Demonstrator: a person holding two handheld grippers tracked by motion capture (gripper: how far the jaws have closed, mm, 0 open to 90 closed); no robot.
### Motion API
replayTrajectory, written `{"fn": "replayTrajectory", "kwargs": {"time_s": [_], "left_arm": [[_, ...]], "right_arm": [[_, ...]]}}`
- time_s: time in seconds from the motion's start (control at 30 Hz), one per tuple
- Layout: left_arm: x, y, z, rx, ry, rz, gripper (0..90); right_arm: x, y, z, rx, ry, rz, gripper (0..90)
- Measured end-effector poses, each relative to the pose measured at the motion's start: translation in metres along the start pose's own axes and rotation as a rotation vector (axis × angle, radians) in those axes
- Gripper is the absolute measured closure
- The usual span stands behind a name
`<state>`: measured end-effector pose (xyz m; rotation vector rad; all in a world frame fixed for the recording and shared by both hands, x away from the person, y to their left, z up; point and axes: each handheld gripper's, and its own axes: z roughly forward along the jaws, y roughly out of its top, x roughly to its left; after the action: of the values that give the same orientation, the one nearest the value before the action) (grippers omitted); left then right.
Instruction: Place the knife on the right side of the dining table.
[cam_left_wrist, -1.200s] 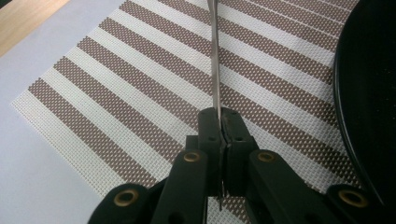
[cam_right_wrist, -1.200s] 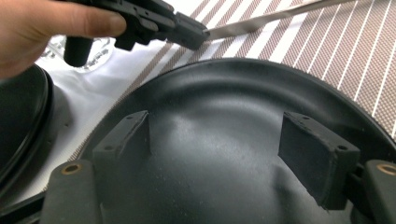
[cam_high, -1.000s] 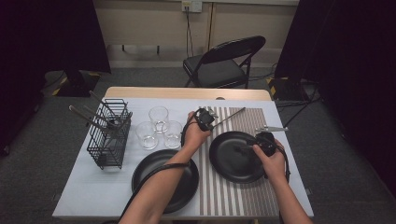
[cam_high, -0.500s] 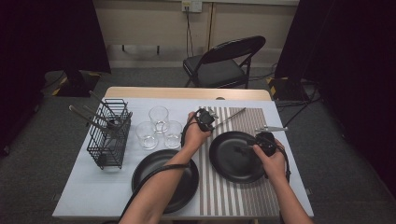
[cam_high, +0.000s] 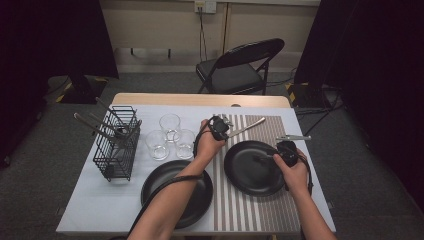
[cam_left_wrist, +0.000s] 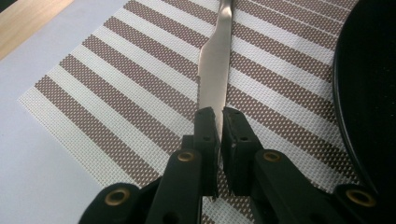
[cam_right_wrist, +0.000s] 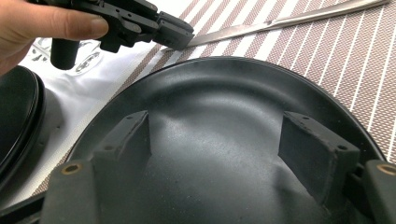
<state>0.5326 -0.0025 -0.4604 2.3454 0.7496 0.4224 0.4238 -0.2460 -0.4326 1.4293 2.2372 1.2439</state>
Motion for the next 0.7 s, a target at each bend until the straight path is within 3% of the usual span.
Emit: {"fn": "replayTrajectory", "kwargs": {"time_s": [0.37,0.7], "left_arm": [[0.003,-0.001,-0.003,0.0,0.003,-0.022,78.3],[0.004,0.0,-0.017,-0.039,-0.008,-0.046,71.1]], "right_arm": [[-0.002,0.001,0.001,0.01,0.0,0.004,24.6],[-0.004,0.005,0.001,0.016,-0.019,0.006,24.6]]}}
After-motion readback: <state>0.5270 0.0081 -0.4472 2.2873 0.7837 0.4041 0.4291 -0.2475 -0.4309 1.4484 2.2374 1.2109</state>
